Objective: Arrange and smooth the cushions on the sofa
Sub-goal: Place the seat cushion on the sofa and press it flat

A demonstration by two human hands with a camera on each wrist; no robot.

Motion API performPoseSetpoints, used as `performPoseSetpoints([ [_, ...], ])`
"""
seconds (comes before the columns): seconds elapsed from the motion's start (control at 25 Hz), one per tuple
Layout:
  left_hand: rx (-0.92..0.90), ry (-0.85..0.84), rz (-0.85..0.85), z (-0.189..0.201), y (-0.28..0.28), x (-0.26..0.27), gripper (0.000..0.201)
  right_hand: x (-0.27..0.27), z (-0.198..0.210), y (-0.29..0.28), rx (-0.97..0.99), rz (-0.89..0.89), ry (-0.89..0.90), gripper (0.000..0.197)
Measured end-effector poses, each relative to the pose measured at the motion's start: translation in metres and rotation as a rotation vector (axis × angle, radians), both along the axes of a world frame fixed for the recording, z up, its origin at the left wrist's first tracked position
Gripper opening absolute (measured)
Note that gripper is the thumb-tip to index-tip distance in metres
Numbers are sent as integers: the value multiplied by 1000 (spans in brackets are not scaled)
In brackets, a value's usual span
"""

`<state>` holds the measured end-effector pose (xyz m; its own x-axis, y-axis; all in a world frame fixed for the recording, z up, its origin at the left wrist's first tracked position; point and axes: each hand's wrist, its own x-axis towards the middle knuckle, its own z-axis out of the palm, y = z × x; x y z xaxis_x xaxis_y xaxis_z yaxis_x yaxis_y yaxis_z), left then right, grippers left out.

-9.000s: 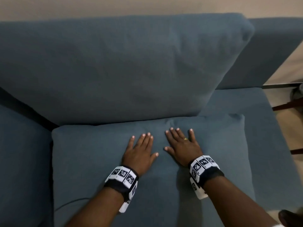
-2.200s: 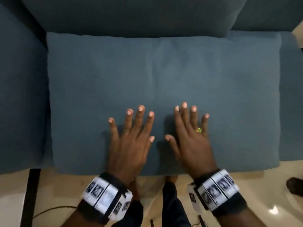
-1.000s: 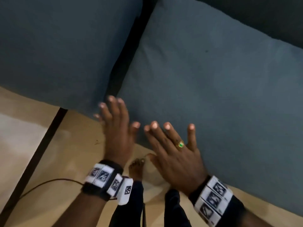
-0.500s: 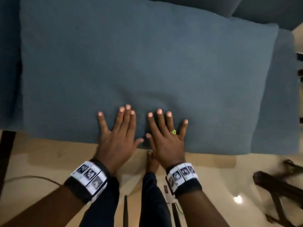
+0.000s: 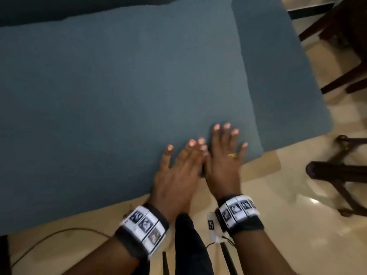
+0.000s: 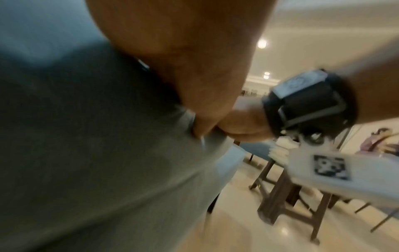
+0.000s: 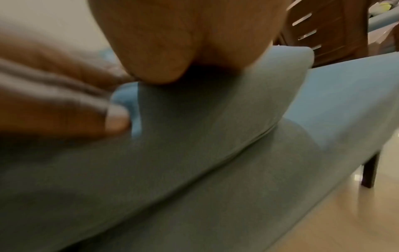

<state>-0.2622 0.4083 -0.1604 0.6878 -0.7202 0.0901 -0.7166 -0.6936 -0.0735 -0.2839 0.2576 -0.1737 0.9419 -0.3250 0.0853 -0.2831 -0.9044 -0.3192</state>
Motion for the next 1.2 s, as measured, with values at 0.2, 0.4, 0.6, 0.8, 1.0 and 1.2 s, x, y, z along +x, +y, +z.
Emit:
performPoseSetpoints([
  [0.2, -43, 11, -31, 2, -57, 10, 81, -11, -3, -54, 156, -244, -152, 69],
  [0.4, -61, 47, -84, 11, -98, 15, 84, -15, -14, -92, 418, -302, -25, 78],
  [0.6, 287, 98, -219, -19, -100, 8, 68, -20, -35, -93, 428, -275, 174, 73],
  [0.8, 203, 322, -210, 11, -78, 19, 66, -15, -1, -86, 404, -257, 293, 80],
  [1.0, 180, 370, 162, 81, 24, 87, 121, 32, 69, -17, 371, 57, 382, 85],
  [1.2, 122, 468, 524, 96, 168, 112, 106, 88, 109, 71, 154, 415, 500, 83],
])
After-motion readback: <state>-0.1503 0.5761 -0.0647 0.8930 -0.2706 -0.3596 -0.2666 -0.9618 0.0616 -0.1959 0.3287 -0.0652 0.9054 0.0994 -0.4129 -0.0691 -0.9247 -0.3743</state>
